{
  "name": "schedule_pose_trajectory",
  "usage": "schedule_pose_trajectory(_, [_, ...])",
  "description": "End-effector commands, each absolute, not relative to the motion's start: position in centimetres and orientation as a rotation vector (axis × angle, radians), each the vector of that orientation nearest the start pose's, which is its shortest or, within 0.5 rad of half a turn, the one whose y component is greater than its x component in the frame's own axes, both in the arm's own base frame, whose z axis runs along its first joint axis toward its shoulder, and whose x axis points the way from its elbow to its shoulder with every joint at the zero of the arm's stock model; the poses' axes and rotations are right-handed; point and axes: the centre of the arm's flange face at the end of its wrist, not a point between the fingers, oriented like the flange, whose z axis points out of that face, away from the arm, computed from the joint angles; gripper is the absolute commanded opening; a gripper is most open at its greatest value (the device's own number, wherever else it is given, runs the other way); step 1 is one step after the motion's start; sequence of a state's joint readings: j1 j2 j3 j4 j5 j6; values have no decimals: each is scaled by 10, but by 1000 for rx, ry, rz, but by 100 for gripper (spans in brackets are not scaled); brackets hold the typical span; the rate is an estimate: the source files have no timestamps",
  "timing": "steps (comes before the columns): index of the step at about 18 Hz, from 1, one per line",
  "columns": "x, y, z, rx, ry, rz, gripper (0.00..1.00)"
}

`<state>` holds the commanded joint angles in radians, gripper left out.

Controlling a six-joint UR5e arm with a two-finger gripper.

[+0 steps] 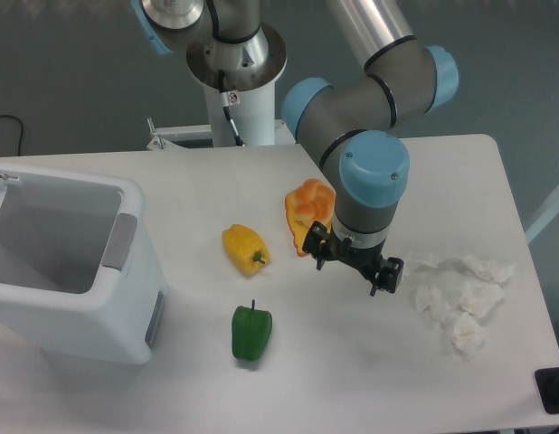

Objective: Close the trash can

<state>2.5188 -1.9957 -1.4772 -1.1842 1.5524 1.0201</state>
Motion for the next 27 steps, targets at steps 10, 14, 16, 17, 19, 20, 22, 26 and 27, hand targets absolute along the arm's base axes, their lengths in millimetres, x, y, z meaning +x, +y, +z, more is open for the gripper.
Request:
schedule_pose_trajectory(10, [-432,479,323,-3085,271,42,100])
schedule_pose_trajectory(14, [-414,470,336,-3078,210,57,100])
schedule_pose_trajectory(16, [-406,466,342,-3068,174,70,100])
schedule_pose_trajectory(17, [-403,465,353,-3048,172,83,100])
schedule_pose_trajectory(19, [-393,465,366,-2982,167,46,100])
schedule_pose_trajectory(20, [-385,466,377,-2950,154,33,100])
schedule_pose_trajectory(22, [-368,459,401,-2921,48,54,100])
schedule_pose_trajectory(26, [-307,461,437,-2901,39,57,100])
schedule_pose_trajectory(27, [-290,459,449,-2891,43,62,100])
